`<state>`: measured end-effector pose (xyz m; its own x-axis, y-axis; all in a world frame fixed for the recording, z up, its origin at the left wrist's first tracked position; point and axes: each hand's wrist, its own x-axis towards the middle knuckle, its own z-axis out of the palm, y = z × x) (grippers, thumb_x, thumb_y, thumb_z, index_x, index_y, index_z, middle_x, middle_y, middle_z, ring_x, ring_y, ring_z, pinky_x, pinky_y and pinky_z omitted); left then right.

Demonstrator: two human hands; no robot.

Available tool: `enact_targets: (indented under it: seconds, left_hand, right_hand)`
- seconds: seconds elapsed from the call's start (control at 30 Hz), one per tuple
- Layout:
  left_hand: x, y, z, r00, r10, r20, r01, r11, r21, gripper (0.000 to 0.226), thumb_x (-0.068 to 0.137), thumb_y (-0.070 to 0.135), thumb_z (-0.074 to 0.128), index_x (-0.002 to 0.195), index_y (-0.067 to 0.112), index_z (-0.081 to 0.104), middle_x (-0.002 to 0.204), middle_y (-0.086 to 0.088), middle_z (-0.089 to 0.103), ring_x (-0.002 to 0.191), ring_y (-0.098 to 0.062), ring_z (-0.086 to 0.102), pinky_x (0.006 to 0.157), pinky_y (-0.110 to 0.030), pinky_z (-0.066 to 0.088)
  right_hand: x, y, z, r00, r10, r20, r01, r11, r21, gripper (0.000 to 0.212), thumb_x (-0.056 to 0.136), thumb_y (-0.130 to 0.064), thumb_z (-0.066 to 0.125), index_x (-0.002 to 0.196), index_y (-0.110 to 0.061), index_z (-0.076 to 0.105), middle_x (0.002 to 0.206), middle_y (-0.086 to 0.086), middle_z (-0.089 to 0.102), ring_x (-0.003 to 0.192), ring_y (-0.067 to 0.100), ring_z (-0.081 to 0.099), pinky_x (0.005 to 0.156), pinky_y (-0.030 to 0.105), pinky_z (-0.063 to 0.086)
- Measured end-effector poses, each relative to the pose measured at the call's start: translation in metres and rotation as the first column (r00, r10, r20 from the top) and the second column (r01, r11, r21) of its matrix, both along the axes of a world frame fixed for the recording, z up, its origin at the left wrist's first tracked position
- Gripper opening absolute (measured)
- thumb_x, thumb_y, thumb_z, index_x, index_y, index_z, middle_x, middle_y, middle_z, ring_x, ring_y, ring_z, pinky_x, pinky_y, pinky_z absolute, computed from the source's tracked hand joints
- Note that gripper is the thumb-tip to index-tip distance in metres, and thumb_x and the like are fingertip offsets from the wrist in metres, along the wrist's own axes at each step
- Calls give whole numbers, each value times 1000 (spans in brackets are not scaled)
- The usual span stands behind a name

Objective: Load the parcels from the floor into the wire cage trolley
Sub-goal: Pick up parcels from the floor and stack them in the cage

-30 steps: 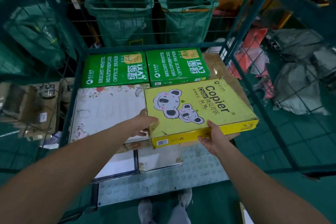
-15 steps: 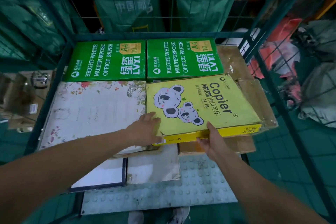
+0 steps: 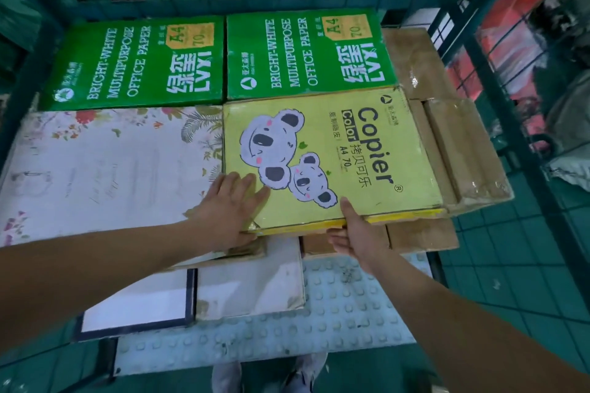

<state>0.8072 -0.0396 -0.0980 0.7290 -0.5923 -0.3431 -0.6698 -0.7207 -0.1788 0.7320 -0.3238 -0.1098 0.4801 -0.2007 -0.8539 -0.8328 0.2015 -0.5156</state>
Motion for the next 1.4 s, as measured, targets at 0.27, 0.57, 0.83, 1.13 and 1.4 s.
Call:
enact_targets:
  seconds: [0.27,0.57,0.83,1.13,1.4]
  left_hand:
    - [-6,-7,-1,998,27,-58,-27,1000,-2,104,84,78,52,158,28,-1,164,-17,14,145,-48,18,120,-60,20]
    - [6,-46,122,808,235,-541,-343,933,-107,102,87,80,51,164,31,3,171,1,1,152,-32,26,121,-49,28]
    - [-19,-14,278,686,148,-712,-564,726,-393,97,88,71,59,163,30,13,170,2,7,146,-26,37,109,-34,38]
    - [-97,-13,387,519,-88,-850,-720,492,-490,87,86,71,62,158,36,28,165,2,30,144,-26,40,115,-47,36]
    - [-210,-100,425,384,-390,-837,-603,580,-547,69,95,60,61,153,32,37,153,4,42,136,-18,45,102,-36,45]
  right_hand:
    - [-3,-2,1,998,46,-35,-47,998,-34,62,91,-79,43,120,-26,51,106,12,75,90,23,69,96,41,58]
    - [-9,21,94,990,126,-59,-130,989,-76,59,101,-60,48,133,-10,53,105,11,69,77,21,61,69,32,54]
    - [-43,82,258,985,-3,174,20,995,-95,50,101,-58,51,129,-17,58,115,5,71,94,20,69,69,32,53]
    - [-160,114,380,880,-291,374,321,947,-18,53,101,-58,49,130,-14,59,122,6,66,103,21,65,85,38,54]
    - [-300,95,424,673,-574,467,647,763,5,47,101,-57,51,120,-15,61,122,7,66,110,25,65,89,38,57]
